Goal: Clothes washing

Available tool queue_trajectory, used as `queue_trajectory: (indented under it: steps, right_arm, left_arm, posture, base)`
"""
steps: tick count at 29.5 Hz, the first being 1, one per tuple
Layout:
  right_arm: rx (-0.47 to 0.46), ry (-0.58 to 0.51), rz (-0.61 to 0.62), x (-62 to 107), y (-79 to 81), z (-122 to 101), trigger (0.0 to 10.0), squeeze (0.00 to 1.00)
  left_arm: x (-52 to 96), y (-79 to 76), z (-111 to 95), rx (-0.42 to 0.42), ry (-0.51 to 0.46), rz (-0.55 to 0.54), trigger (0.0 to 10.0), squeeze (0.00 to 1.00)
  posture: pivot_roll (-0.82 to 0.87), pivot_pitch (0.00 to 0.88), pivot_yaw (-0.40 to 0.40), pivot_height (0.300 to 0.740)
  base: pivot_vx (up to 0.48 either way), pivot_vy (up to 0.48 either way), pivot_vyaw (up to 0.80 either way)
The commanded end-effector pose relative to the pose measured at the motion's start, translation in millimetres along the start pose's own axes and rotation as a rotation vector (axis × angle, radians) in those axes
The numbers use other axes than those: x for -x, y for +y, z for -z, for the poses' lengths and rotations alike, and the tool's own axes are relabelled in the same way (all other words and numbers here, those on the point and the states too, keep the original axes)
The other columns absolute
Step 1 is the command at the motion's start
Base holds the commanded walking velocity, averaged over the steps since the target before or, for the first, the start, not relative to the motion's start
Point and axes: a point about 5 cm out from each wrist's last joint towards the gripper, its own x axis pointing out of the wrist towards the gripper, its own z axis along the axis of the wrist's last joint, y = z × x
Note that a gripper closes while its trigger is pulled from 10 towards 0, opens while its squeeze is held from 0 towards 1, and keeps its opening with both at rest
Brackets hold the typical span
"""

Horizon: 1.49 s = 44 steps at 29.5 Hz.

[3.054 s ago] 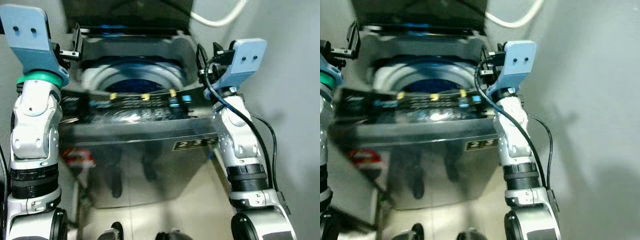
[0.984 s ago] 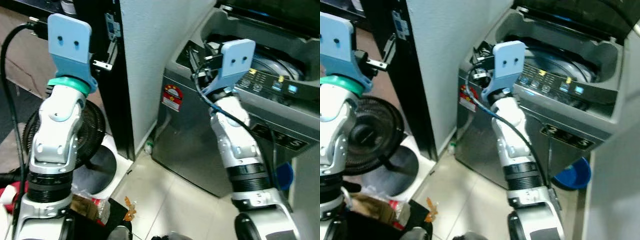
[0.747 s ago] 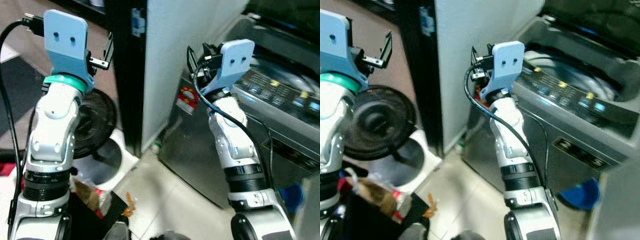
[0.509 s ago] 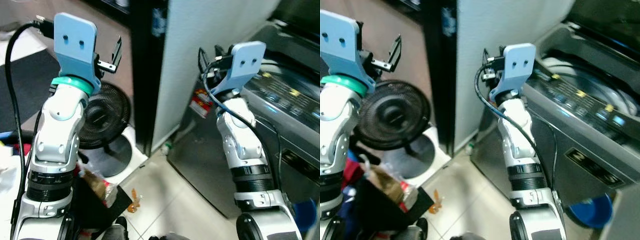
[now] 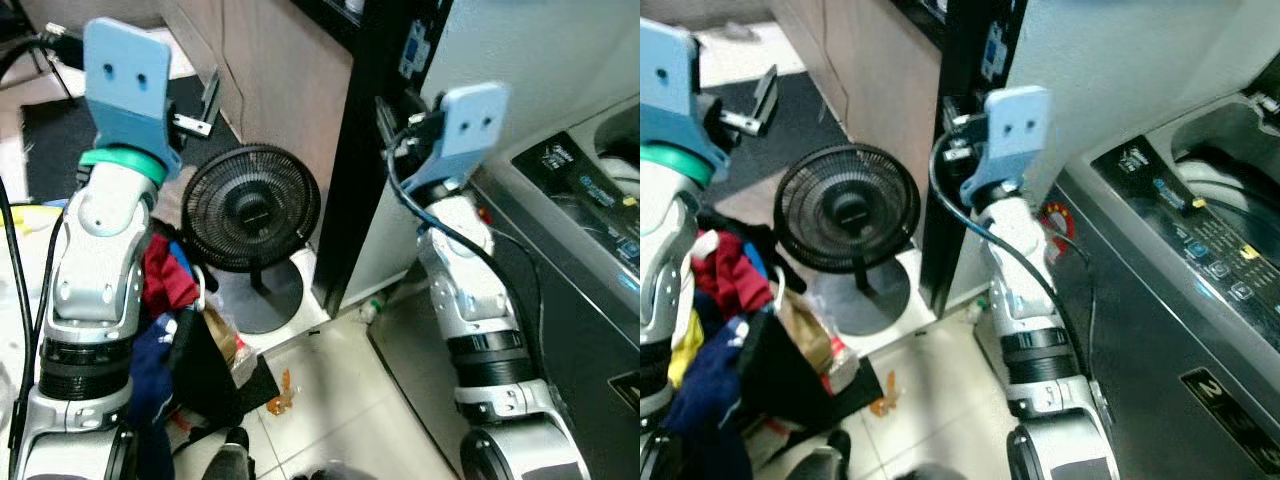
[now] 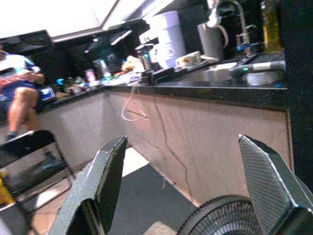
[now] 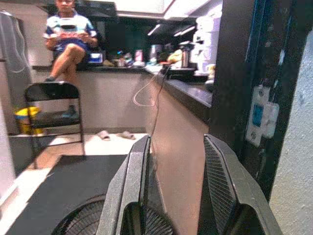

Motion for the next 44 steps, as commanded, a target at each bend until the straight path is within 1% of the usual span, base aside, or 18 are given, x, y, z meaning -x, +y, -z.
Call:
queue_trajectory:
  steps: [1, 29, 30, 32, 37, 40, 44]
  right_arm:
    - [0.005, 0.006, 0.01, 0.5, -3.7, 0, 10.0, 0.0]
    - [-0.004, 0.007, 0.01, 1.4, -2.6, 1, 10.0, 0.0]
    - [-0.026, 0.012, 0.009, 1.6, -2.0, 1, 10.0, 0.0]
    - [-0.04, 0.014, 0.005, 2.2, -0.7, 2, 10.0, 0.0]
    - [-0.027, 0.025, -0.014, 2.8, 2.8, 4, 10.0, 0.0]
    - [-0.002, 0.033, -0.016, 2.6, 3.4, 5, 10.0, 0.0]
    - [-0.012, 0.032, -0.009, 2.1, 1.8, 5, 10.0, 0.0]
  left_arm:
    - [0.5, -2.4, 3, -0.004, 0.013, 0.01, 10.0, 0.0]
    - [-0.1, 3.6, 5, -0.027, 0.022, -0.017, 10.0, 0.0]
    - [-0.7, 5.7, 5, -0.036, 0.025, -0.032, 10.0, 0.0]
    - [-1.1, 7.3, 6, -0.041, 0.028, -0.043, 10.0, 0.0]
    - [-1.6, 8.6, 7, -0.047, 0.031, -0.051, 10.0, 0.0]
    - [-1.5, 8.4, 7, -0.046, 0.029, -0.05, 10.0, 0.0]
    - [-1.4, 8.0, 7, -0.044, 0.028, -0.049, 10.0, 0.0]
  posture:
    - [0.12, 0.092, -0.041, 0.74]
    - [0.12, 0.091, -0.041, 0.74]
    - [0.12, 0.091, -0.041, 0.74]
    - [0.12, 0.087, -0.04, 0.74]
    - [0.12, 0.087, -0.04, 0.74]
    - [0.12, 0.081, -0.042, 0.74]
    - [0.12, 0.08, -0.043, 0.74]
  base:
    - [0.0, 0.0, 0.8]
    - [0.0, 0.0, 0.8]
    - [0.472, 0.0, 0.0]
    - [0.476, 0.0, 0.0]
    - [0.474, 0.0, 0.0]
    - [0.467, 0.0, 0.8]
    - [0.465, 0.0, 0.31]
